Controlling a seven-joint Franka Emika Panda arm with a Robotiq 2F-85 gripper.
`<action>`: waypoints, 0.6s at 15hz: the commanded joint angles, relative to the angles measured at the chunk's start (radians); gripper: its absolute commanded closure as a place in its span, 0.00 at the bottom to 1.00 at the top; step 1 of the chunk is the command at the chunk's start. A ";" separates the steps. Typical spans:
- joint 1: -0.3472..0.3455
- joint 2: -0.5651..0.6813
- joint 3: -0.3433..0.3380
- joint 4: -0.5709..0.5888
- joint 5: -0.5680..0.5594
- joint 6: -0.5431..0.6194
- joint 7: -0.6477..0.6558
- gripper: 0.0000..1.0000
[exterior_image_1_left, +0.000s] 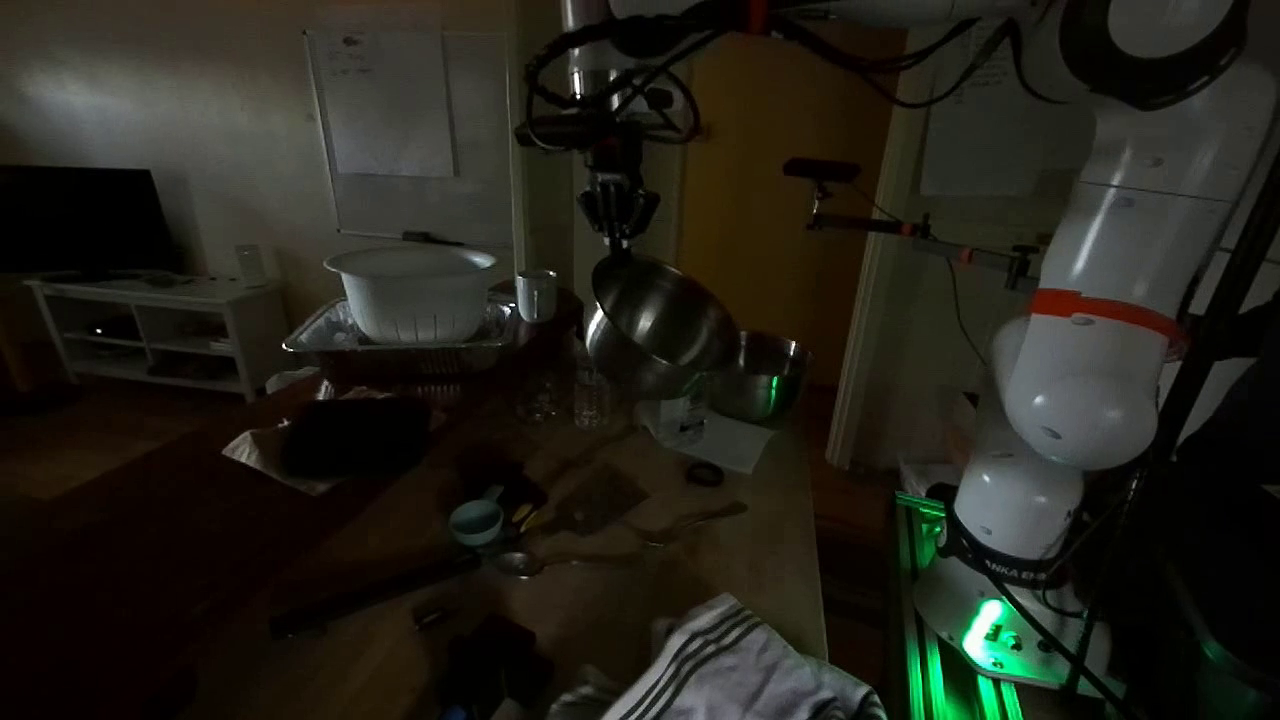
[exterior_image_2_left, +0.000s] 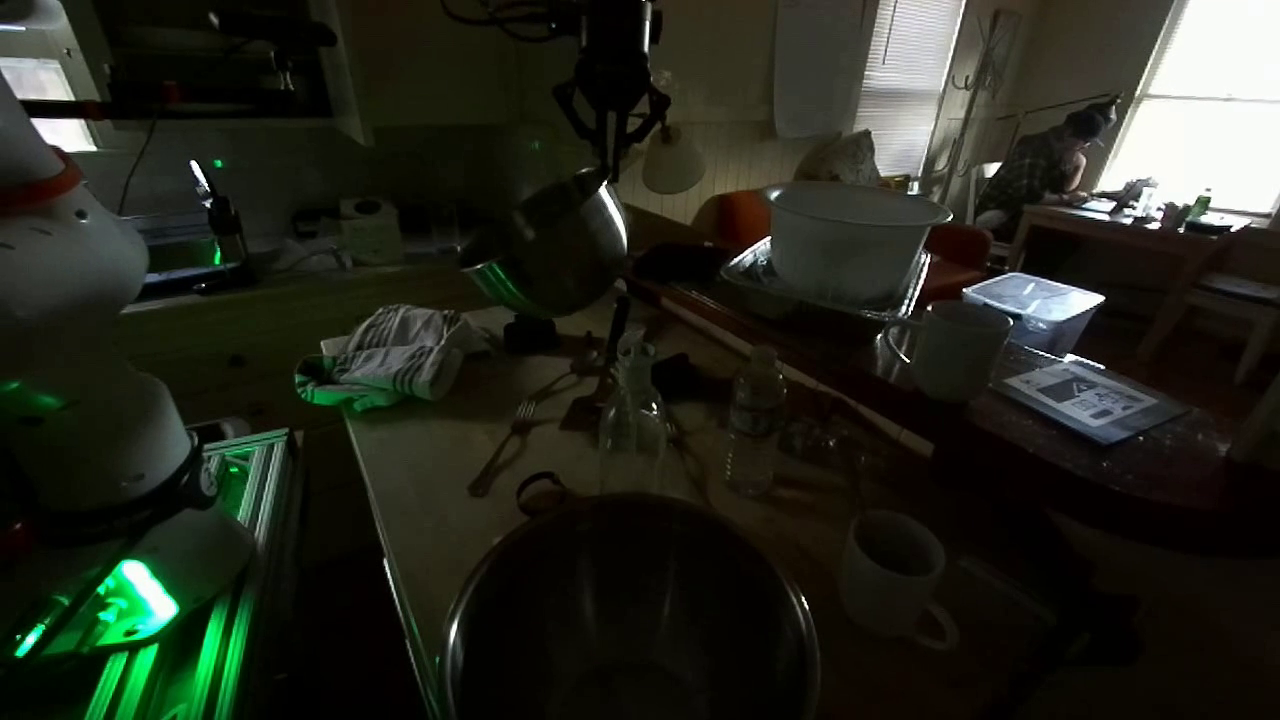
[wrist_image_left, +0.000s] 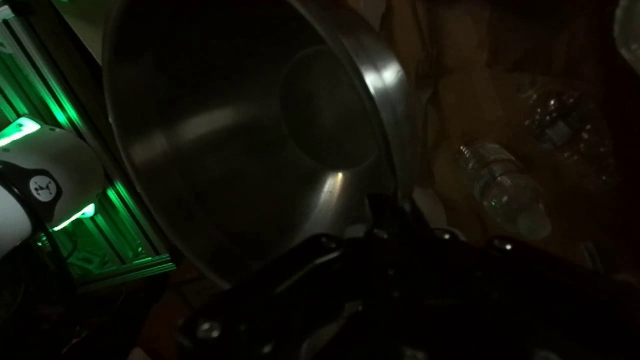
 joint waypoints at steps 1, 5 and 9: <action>0.041 0.003 0.015 -0.033 -0.004 0.000 -0.057 0.98; 0.063 0.009 0.023 -0.108 -0.008 0.037 -0.139 0.98; 0.083 0.059 0.036 -0.140 -0.023 0.106 -0.220 0.98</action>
